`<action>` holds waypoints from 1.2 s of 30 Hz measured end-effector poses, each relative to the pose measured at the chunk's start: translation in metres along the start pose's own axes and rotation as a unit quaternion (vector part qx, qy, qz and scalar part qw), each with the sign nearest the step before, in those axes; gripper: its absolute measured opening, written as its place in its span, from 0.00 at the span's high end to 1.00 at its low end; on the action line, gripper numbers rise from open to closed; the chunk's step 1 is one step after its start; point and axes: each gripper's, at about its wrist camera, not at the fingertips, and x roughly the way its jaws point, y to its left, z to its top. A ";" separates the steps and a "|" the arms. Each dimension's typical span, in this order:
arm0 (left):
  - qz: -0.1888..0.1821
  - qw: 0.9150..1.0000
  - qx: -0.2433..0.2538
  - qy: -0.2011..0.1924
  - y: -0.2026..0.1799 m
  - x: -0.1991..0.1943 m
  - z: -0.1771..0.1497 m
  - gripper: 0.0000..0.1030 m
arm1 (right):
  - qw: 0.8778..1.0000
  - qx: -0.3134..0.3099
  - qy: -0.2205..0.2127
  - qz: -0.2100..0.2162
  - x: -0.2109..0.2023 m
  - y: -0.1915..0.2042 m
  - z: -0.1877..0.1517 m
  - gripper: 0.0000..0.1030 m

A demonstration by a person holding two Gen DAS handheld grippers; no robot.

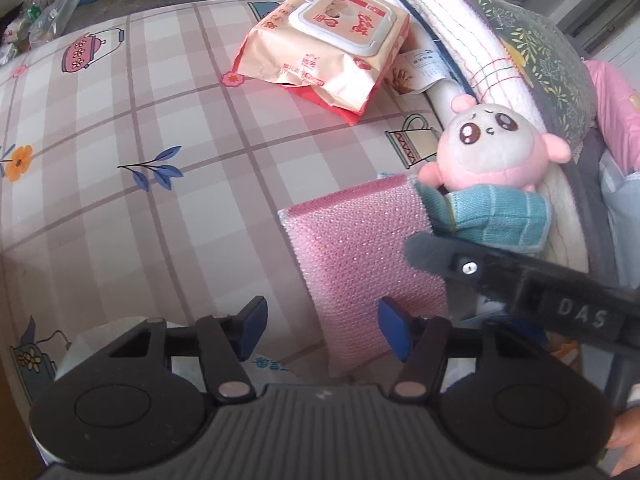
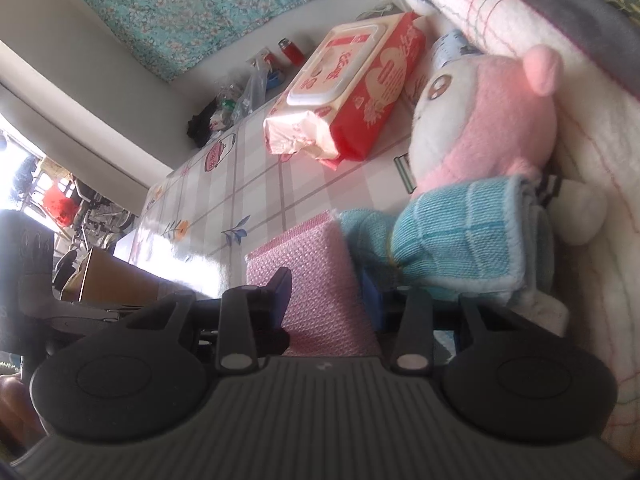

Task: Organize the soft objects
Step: 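Grasp the pink mesh sponge with the left tool, then carry the pink sponge into the cardboard box and lower it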

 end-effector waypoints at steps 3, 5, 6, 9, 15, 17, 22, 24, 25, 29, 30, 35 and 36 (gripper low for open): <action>-0.015 1.000 -0.004 -0.005 -0.005 0.000 -0.001 0.52 | 1.000 0.005 0.002 0.009 0.004 0.004 -0.001 0.65; -0.012 1.000 -0.004 -0.013 -0.010 -0.003 -0.002 0.51 | 1.000 0.011 0.000 0.014 0.002 0.006 -0.002 0.68; -0.010 1.000 -0.001 -0.018 -0.012 -0.006 -0.003 0.51 | 1.000 0.006 -0.005 0.012 0.001 0.010 -0.002 0.68; -0.013 0.999 -0.003 -0.036 -0.015 -0.018 -0.005 0.51 | 1.000 -0.007 -0.021 0.009 -0.009 0.021 -0.001 0.68; -0.018 0.995 -0.007 -0.093 -0.010 -0.066 -0.017 0.51 | 0.998 -0.032 -0.053 0.023 -0.038 0.056 0.001 0.68; -0.016 0.993 -0.009 -0.116 -0.007 -0.087 -0.023 0.51 | 0.996 -0.047 -0.066 0.031 -0.053 0.074 0.001 0.68; -0.005 0.984 -0.025 -0.175 0.013 -0.143 -0.042 0.51 | 0.991 -0.085 -0.087 0.053 -0.078 0.128 -0.002 0.68; -0.002 0.980 -0.038 -0.194 0.028 -0.165 -0.051 0.51 | 0.989 -0.101 -0.089 0.065 -0.083 0.153 -0.004 0.68; 0.000 0.978 -0.046 -0.202 0.037 -0.175 -0.057 0.51 | 0.988 -0.109 -0.089 0.072 -0.084 0.167 -0.006 0.68; 0.020 0.970 -0.073 -0.233 0.078 -0.216 -0.084 0.51 | 0.982 -0.138 -0.076 0.106 -0.079 0.229 -0.017 0.68; 0.028 0.967 -0.080 -0.238 0.092 -0.225 -0.092 0.51 | 0.980 -0.144 -0.069 0.118 -0.075 0.247 -0.022 0.68; 0.067 0.958 -0.138 -0.242 0.165 -0.253 -0.131 0.51 | 0.973 -0.148 -0.008 0.176 -0.031 0.318 -0.045 0.68; 0.075 0.957 -0.152 -0.237 0.182 -0.255 -0.138 0.51 | 0.972 -0.147 0.011 0.185 -0.018 0.335 -0.053 0.68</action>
